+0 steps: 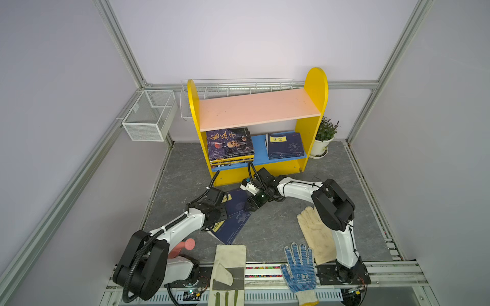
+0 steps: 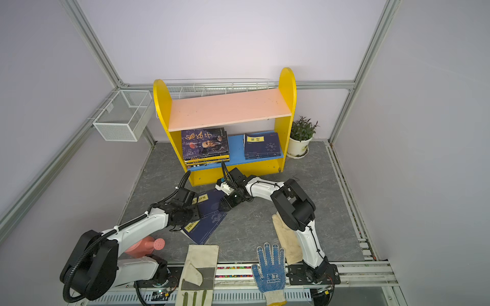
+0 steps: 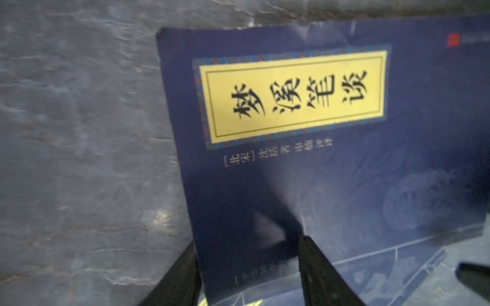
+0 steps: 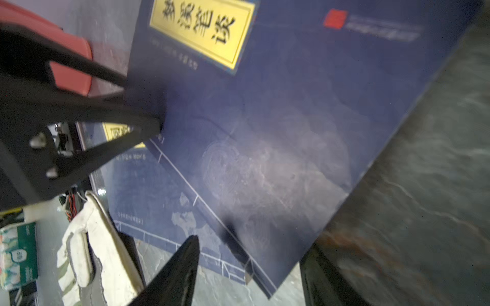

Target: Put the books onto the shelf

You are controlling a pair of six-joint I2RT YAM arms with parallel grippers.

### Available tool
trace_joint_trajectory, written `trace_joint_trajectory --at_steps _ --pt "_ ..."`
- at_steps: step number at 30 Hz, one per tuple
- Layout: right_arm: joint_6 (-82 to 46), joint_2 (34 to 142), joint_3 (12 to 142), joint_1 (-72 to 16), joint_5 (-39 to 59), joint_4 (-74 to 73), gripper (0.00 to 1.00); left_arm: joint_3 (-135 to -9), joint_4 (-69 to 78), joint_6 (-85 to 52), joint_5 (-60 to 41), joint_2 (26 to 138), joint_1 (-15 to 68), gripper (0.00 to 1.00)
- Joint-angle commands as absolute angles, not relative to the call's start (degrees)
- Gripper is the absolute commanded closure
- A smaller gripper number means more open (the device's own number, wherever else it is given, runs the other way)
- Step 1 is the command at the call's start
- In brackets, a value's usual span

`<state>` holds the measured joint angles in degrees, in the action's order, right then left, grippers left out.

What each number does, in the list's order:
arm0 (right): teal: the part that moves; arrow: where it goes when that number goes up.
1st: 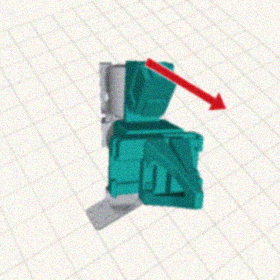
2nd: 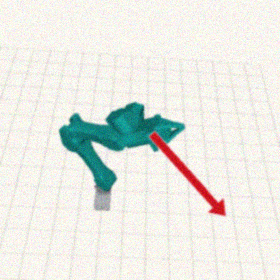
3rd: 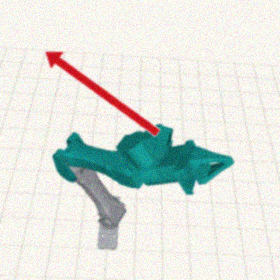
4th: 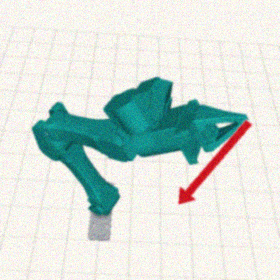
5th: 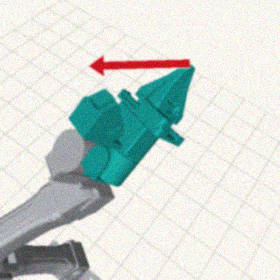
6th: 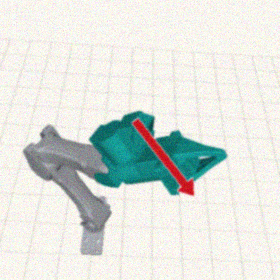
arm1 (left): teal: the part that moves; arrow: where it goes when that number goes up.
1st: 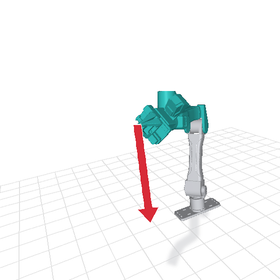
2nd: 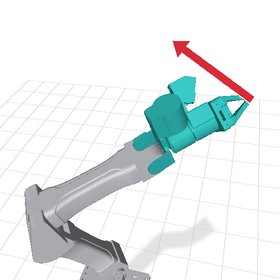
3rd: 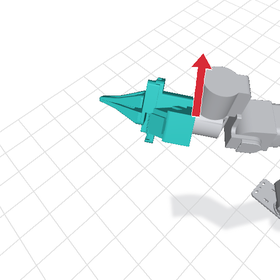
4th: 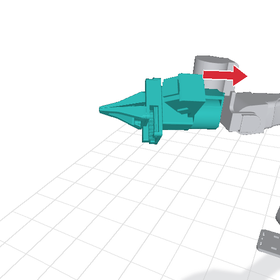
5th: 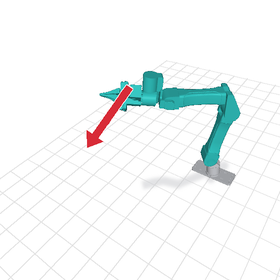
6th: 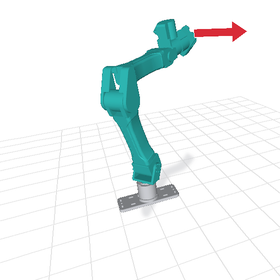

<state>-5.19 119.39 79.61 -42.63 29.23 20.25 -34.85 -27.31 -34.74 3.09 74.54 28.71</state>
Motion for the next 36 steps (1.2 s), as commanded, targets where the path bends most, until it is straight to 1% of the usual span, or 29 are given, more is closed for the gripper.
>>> trace_joint_trajectory --at_steps 1,5,12,15,18,21,26,29,33,36 --pt "-9.70 114.44 76.60 -40.82 32.88 12.47 0.44 -37.92 -27.95 -30.48 0.14 77.20 33.38 0.44" --pt "-13.28 111.88 74.85 -39.22 36.29 8.45 0.54 -40.60 -26.86 -28.79 -1.30 80.63 36.07 0.44" --pt "-16.99 108.43 72.75 -38.25 38.45 3.22 0.84 -42.36 -24.48 -27.19 -2.37 80.36 36.21 0.43" --pt "-18.08 107.16 71.02 -37.84 39.57 0.47 0.92 -42.63 -23.91 -27.11 -2.80 78.01 36.12 0.39" --pt "-18.37 105.64 69.47 -37.54 39.83 -1.41 0.93 -42.34 -23.67 -27.78 -2.90 74.14 35.87 0.36" --pt "-18.12 104.70 68.61 -37.12 40.41 -1.80 0.93 -41.32 -23.59 -29.08 -2.71 68.74 35.01 0.31" --pt "-17.97 104.04 67.77 -36.19 42.05 -2.27 0.93 -36.16 -18.49 -31.42 -7.25 58.96 30.57 0.26" --pt "-17.98 102.93 66.82 -35.39 43.16 -2.65 0.93 -33.93 -18.51 -33.39 -7.26 53.51 28.14 0.23" --pt "-19.56 100.46 64.00 -33.90 45.89 -6.16 0.93 -31.76 -18.86 -35.39 -6.28 48.13 26.38 0.21" --pt "-21.81 98.51 62.58 -32.36 49.82 -8.60 0.93 -31.20 -19.66 -36.03 -5.45 46.38 25.97 0.19"
